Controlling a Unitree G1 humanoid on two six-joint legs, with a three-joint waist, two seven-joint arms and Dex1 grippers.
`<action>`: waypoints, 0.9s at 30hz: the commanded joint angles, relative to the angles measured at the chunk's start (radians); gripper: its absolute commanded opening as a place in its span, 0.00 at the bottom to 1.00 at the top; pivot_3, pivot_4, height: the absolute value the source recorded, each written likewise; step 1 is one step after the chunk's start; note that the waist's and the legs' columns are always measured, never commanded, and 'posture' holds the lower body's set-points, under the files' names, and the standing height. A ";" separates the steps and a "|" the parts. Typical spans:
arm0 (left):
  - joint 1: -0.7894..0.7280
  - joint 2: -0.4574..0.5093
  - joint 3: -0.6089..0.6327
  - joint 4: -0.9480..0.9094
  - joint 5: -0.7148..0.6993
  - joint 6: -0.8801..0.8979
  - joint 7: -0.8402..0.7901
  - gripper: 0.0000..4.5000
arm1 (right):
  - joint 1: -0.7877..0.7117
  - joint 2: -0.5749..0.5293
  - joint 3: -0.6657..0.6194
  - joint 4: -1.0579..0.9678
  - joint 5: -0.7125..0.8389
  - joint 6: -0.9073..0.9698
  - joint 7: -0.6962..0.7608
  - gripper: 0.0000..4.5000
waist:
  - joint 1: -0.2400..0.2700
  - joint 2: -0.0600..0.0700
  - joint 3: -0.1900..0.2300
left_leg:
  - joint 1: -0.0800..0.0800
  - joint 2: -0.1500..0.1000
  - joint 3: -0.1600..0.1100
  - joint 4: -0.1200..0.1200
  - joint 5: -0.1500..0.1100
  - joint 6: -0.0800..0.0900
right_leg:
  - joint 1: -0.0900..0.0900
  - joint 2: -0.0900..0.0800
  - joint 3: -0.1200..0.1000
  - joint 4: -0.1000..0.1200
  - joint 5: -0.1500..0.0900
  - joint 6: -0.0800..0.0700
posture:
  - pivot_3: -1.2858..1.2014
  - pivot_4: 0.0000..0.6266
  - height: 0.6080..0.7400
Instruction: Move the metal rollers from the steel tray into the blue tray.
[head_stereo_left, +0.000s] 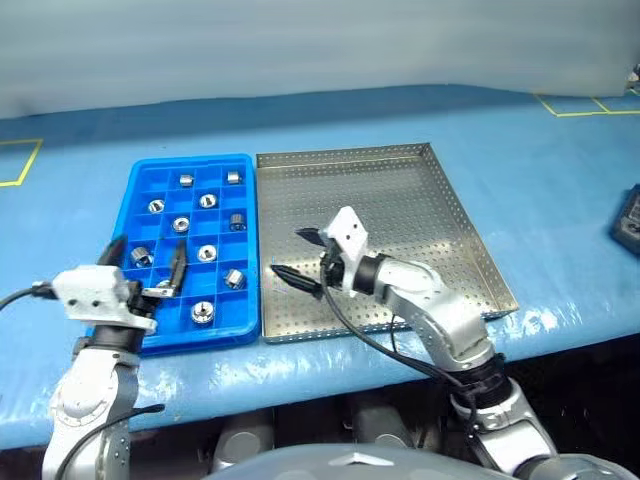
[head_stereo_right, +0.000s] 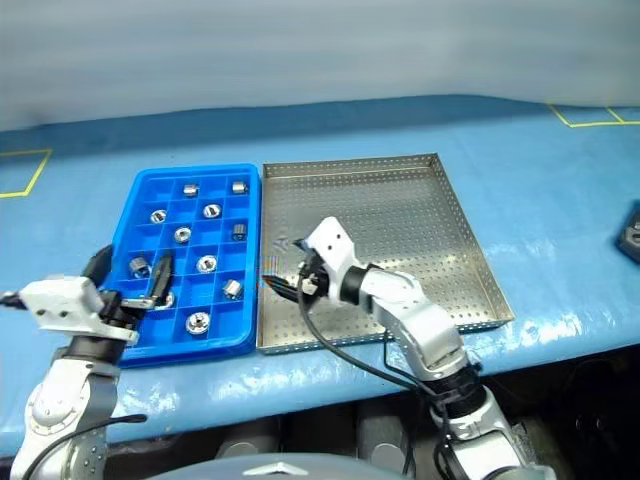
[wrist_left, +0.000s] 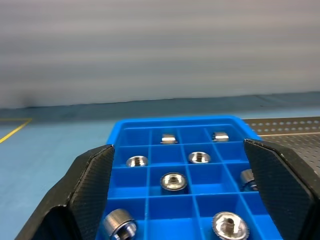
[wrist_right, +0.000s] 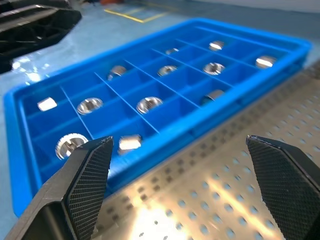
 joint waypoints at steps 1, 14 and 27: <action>-0.022 0.110 -0.043 -0.001 -0.057 0.059 -0.156 1.00 | 0.033 -0.049 -0.066 -0.063 -0.010 0.030 -0.035 1.00 | -0.013 0.000 0.000 | 0.000 0.000 0.000 0.000 0.000 0.000 | 0.000 0.000 0.000 0.000 0.000 0.000 | 0.52 0.24 1.00; -0.077 0.225 -0.085 0.030 -0.110 0.153 -0.318 1.00 | 0.096 -0.073 -0.130 -0.081 -0.019 0.041 -0.111 1.00 | -0.061 0.000 0.000 | 0.000 0.001 0.003 0.000 0.000 0.001 | -0.001 0.001 0.003 0.001 0.000 0.001 | 0.49 0.24 1.00; -0.078 0.197 -0.083 0.036 -0.096 0.156 -0.291 1.00 | 0.092 -0.045 -0.128 -0.074 -0.023 0.022 -0.135 1.00 | -0.061 0.000 0.000 | 0.001 0.001 0.003 0.000 0.000 0.001 | -0.001 0.001 0.004 0.001 0.001 0.001 | 0.50 0.24 1.00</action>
